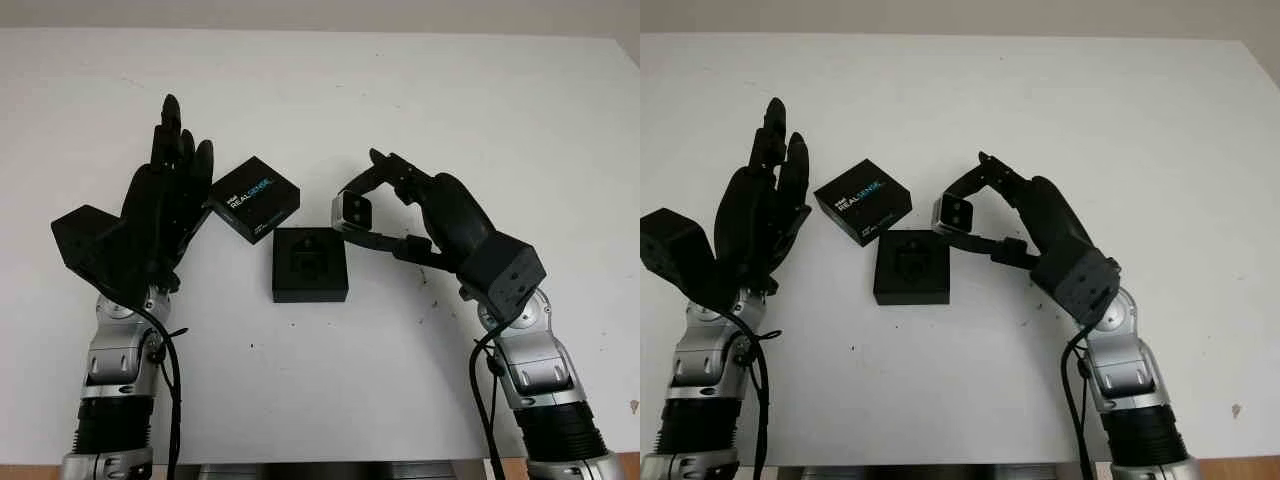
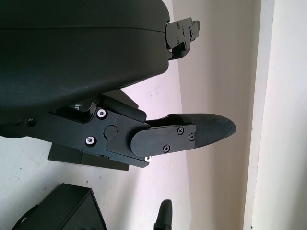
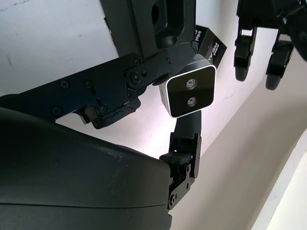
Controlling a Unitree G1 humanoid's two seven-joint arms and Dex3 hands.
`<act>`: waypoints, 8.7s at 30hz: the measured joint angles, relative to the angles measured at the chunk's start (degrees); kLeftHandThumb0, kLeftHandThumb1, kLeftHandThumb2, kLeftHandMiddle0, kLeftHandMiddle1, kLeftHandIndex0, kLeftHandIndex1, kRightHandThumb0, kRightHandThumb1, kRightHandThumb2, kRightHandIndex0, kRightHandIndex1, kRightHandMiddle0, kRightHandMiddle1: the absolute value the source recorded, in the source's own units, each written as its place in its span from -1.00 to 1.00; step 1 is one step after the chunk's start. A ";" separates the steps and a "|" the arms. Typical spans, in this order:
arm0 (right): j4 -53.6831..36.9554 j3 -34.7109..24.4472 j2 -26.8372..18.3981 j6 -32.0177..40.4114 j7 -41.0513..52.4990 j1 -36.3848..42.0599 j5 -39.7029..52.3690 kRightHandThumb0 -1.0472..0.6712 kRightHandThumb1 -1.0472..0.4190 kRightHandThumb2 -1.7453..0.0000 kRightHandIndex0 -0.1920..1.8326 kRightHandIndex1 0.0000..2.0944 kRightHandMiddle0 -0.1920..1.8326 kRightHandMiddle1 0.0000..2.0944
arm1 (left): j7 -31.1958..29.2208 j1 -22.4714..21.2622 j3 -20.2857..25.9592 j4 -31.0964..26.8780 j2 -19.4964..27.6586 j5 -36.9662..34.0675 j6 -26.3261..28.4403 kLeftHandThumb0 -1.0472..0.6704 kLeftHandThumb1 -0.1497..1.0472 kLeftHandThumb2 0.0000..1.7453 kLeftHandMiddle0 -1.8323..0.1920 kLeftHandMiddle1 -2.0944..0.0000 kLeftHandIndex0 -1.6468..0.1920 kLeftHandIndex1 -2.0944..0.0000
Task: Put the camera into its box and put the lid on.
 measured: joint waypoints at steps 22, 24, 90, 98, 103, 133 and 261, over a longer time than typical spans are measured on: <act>0.30 4.88 3.67 -2.66 -2.25 0.01 -4.02 -0.30 -0.88 0.94 -0.64 -0.94 -0.46 0.48 | 0.29 0.49 -0.34 -0.06 -0.01 1.02 -0.32 -0.60 1.00 -0.37 1.00 0.98 1.00 0.97; 0.30 5.10 4.14 -2.65 -2.40 0.08 -4.22 -0.29 -0.88 0.94 -0.64 -0.94 -0.47 0.48 | 0.29 0.59 -0.39 -0.06 -0.02 1.03 -0.32 -0.59 1.00 -0.37 1.00 0.98 1.00 0.97; -4.28 7.72 3.89 7.70 0.93 3.15 -8.93 -0.25 -0.89 0.94 -0.60 -0.95 -0.49 0.56 | 1.31 1.10 -0.68 -2.44 -1.88 0.56 1.08 -0.57 1.00 -0.38 1.00 0.97 1.00 0.98; -3.16 7.82 3.90 7.06 0.90 2.86 -7.79 -0.26 -0.89 0.94 -0.60 -0.95 -0.49 0.54 | 1.31 1.11 -0.64 -2.51 -1.88 0.53 1.36 -0.57 1.00 -0.39 1.00 0.98 1.00 0.98; -2.40 7.97 3.89 6.01 0.65 2.71 -7.88 -0.27 -0.90 0.94 -0.60 -0.95 -0.49 0.55 | 1.34 1.38 -0.66 -2.74 -1.87 0.72 1.67 -0.57 1.00 -0.38 1.00 0.98 1.00 0.99; -4.58 9.40 0.33 8.89 7.29 1.25 -9.10 -0.63 -0.80 0.94 -1.00 -1.00 -0.84 -0.91 | 1.54 1.82 -0.66 -3.57 -1.94 0.55 2.11 -0.56 1.00 -0.38 1.00 0.98 1.00 0.98; -7.34 -9.83 7.06 20.02 -11.51 0.22 11.72 -0.57 -1.00 0.58 -0.86 -0.95 -0.79 -0.94 | -5.57 -50.57 -40.31 51.42 28.36 58.23 -49.67 -0.19 1.00 -0.68 0.49 -0.99 0.66 -0.93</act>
